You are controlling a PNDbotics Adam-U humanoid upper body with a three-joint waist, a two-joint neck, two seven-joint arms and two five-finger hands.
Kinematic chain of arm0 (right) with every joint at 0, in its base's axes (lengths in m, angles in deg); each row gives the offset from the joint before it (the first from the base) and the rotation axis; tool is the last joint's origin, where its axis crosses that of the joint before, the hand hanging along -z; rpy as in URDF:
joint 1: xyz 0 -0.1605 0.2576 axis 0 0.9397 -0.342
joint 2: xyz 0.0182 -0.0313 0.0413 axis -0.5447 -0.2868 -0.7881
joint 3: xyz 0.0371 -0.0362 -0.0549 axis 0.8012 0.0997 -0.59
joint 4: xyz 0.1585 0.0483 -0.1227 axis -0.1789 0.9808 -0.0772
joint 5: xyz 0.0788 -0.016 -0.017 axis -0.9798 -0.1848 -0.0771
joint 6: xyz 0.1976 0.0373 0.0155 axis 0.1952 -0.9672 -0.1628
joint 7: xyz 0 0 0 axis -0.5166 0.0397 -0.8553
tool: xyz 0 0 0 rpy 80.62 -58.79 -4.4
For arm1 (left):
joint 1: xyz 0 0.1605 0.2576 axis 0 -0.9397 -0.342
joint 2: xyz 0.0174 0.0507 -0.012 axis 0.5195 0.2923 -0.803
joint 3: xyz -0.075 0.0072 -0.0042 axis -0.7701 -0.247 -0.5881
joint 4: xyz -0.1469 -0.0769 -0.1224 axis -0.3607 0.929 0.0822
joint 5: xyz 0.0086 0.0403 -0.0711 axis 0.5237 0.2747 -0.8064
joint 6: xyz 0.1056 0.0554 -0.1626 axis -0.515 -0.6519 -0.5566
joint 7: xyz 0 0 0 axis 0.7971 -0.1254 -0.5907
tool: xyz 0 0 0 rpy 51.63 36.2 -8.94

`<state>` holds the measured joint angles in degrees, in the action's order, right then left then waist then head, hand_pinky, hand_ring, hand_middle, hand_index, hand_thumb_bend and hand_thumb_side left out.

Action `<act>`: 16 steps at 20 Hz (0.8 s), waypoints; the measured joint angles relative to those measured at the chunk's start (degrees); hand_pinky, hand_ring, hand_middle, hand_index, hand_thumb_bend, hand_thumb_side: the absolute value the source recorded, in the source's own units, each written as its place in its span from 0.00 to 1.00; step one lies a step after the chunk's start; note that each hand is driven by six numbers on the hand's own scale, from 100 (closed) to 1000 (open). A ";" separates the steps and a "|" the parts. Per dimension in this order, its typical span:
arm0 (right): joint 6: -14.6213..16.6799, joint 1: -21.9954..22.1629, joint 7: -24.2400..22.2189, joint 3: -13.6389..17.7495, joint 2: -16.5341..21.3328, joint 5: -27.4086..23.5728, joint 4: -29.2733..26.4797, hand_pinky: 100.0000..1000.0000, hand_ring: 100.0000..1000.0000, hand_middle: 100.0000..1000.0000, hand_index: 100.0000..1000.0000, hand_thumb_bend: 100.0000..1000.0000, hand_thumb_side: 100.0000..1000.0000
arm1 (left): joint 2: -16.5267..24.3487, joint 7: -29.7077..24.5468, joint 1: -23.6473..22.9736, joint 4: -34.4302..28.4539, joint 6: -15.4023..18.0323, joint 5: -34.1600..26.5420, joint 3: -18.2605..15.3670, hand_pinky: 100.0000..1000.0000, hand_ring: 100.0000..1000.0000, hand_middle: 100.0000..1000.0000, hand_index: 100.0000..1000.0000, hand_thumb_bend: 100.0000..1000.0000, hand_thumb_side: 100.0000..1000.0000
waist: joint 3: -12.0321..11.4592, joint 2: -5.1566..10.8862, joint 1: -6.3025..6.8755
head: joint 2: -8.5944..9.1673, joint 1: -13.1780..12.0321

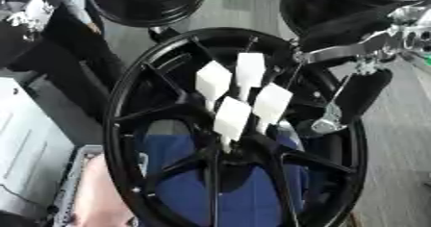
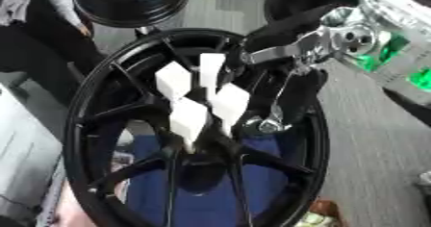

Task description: Pull the pin out of the wheel hub.

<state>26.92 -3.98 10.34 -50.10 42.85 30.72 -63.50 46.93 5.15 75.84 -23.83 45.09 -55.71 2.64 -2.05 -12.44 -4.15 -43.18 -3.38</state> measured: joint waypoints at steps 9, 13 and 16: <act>0.32 -0.50 -0.06 0.51 0.00 0.48 -0.54 0.89 0.87 0.80 0.87 0.39 0.27 | 0.00 -0.35 0.00 0.00 -0.09 0.02 0.00 0.73 0.86 0.72 0.74 0.39 0.73 | 0.02 -0.33 0.00 | 0.48 -0.46; 0.43 -0.53 -0.03 0.48 0.00 0.79 -0.50 0.89 0.88 0.81 0.87 0.39 0.31 | 0.00 -0.46 0.00 0.00 -0.03 0.02 0.00 0.73 0.86 0.72 0.74 0.38 0.73 | -0.02 -0.50 0.01 | 0.78 -0.49; 0.97 -0.64 -0.04 0.48 -0.04 1.56 -0.23 0.89 0.89 0.82 0.86 0.39 0.32 | 0.00 -0.47 0.00 0.00 -0.03 0.02 0.00 0.73 0.86 0.72 0.74 0.38 0.73 | -0.05 -0.72 0.07 | 1.09 -0.50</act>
<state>27.89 -4.62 10.30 -49.62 42.81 32.28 -63.73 46.93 4.68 75.84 -23.83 45.06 -55.69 2.64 -2.10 -13.16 -4.08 -42.09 -3.88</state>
